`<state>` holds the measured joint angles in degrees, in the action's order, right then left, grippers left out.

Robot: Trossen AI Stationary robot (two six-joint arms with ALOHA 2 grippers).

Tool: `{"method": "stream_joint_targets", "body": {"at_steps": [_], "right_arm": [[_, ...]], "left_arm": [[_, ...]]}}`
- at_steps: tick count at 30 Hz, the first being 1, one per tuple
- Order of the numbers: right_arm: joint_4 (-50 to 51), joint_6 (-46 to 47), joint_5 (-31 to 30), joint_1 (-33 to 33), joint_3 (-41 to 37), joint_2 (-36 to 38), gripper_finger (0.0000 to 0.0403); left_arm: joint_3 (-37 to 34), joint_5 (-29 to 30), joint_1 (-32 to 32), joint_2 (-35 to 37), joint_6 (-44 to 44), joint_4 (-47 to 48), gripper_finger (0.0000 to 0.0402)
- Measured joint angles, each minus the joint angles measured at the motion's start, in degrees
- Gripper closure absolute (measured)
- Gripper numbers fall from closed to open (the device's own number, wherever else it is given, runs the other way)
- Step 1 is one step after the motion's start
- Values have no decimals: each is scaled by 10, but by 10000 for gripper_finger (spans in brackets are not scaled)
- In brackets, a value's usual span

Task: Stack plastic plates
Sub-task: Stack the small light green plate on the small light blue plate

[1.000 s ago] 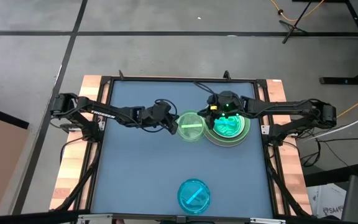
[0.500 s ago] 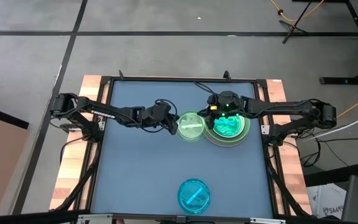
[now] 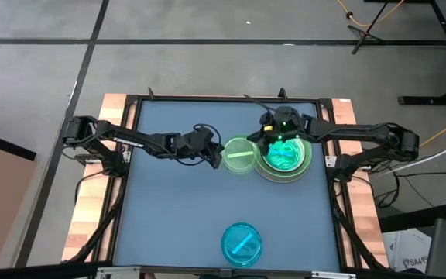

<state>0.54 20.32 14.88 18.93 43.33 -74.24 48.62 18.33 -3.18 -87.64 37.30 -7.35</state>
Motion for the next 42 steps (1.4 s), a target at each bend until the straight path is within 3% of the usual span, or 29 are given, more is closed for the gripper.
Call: {"method": "stream_joint_targets", "body": {"at_steps": [13,25,42], "right_arm": [[88,-18,34,82,0,0,403],[194,-86,194,187,0,2,403],[391,-256,236,326,0,2,403]], "left_arm": [[0,0,0,0,0,1,331],[0,0,0,0,0,6,331],[0,0,0,0,0,8,331]]}}
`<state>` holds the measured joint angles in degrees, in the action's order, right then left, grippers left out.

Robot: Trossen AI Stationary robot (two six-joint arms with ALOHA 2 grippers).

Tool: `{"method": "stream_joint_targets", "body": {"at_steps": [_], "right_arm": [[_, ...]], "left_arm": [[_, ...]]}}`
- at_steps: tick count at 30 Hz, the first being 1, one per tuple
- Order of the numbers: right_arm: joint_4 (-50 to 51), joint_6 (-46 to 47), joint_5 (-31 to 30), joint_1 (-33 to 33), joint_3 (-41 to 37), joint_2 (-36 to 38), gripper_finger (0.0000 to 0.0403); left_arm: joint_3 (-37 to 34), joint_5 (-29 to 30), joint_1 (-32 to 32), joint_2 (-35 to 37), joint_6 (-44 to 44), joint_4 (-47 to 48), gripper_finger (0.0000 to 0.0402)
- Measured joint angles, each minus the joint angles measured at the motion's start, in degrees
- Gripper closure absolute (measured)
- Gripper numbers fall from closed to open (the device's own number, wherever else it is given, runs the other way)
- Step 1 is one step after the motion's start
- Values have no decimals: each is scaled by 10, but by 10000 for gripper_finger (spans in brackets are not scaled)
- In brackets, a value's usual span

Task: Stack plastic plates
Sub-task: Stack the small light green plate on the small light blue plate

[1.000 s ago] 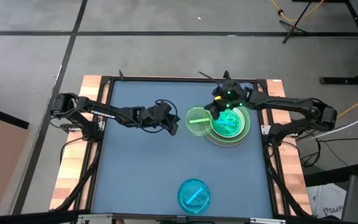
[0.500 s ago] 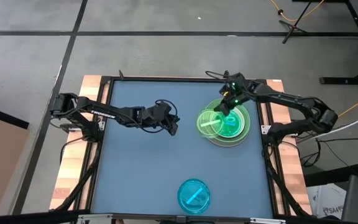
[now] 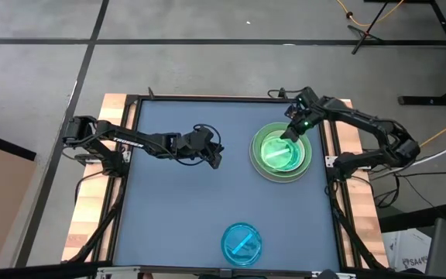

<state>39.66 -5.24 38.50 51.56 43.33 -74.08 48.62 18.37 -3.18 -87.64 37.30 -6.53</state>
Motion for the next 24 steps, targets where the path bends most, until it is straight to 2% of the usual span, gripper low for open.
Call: {"method": "stream_joint_targets", "body": {"at_steps": [11,18,24], "right_arm": [[39,-70,-5,74,0,0,403],[40,-88,-48,77,0,0,403],[41,-87,-54,77,0,0,403]], "left_arm": [[0,0,0,0,0,1,331],[0,0,0,0,0,0,331],[0,0,0,0,0,0,331]]}}
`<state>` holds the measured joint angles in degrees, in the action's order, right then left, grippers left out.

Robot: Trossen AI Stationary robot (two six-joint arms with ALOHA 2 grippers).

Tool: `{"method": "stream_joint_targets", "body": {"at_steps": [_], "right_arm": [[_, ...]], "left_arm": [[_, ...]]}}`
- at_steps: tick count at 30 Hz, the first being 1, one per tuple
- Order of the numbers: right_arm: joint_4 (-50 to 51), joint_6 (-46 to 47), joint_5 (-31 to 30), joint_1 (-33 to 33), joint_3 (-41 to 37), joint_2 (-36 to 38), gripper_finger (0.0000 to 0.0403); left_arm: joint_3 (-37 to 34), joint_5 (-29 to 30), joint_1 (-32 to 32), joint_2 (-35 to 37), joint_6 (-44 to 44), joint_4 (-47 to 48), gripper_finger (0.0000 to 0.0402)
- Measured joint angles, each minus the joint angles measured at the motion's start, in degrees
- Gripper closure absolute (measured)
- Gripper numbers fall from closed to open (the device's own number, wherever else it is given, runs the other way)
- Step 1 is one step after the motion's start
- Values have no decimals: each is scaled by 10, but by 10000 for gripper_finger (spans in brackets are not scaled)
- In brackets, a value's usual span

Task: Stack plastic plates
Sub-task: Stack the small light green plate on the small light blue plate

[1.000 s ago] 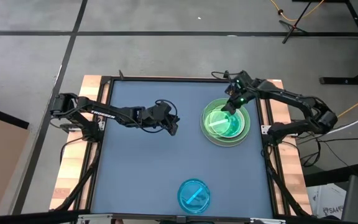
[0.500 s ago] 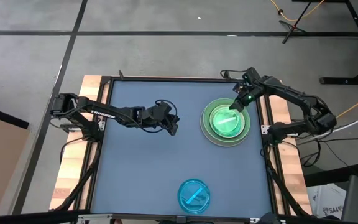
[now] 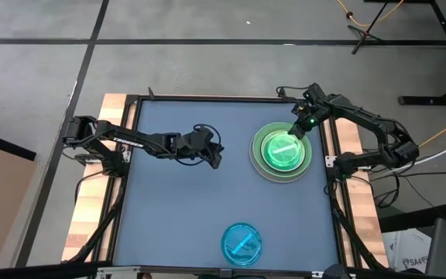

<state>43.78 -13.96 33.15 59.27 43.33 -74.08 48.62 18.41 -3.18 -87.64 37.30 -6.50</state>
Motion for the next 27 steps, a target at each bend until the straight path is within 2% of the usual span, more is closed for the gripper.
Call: {"method": "stream_joint_targets", "body": {"at_steps": [6,12,27], "right_arm": [[10,21,-2,0,0,0,403],[13,21,-30,0,0,0,402],[14,48,-30,0,0,0,402]], "left_arm": [[0,0,0,0,0,0,331],[0,0,0,0,0,0,331],[0,4,0,0,0,0,331]]}}
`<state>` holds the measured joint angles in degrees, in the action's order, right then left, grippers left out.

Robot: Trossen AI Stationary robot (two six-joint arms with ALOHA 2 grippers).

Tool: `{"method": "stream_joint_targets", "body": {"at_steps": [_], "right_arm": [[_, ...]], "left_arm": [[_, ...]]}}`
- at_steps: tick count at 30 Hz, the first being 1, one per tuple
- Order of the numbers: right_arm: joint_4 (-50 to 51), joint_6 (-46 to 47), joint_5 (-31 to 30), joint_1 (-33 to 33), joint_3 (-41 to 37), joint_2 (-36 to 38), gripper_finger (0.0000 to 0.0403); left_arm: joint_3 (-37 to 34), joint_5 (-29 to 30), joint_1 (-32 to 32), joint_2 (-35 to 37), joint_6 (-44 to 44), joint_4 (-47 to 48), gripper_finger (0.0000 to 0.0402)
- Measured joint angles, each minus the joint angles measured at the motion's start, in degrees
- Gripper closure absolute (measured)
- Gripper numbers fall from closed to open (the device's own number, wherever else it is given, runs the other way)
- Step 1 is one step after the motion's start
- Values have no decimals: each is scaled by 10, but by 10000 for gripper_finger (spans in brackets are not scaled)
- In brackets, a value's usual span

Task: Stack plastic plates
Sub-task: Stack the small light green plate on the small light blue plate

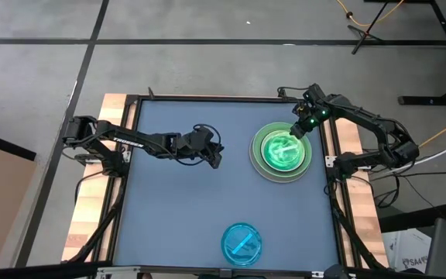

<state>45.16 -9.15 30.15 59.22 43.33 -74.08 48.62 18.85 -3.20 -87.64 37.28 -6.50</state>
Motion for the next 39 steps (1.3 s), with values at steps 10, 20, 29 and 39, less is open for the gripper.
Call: {"method": "stream_joint_targets", "body": {"at_steps": [10,20,29,39], "right_arm": [[0,7,0,0,0,0,329],[5,61,3,0,0,0,284],[19,61,3,-15,0,0,283],[1,85,-98,-130,0,0,283]], "left_arm": [[0,0,0,0,0,0,331],[0,0,0,0,0,0,331],[0,0,0,0,0,0,331],[0,0,0,0,0,0,331]]}}
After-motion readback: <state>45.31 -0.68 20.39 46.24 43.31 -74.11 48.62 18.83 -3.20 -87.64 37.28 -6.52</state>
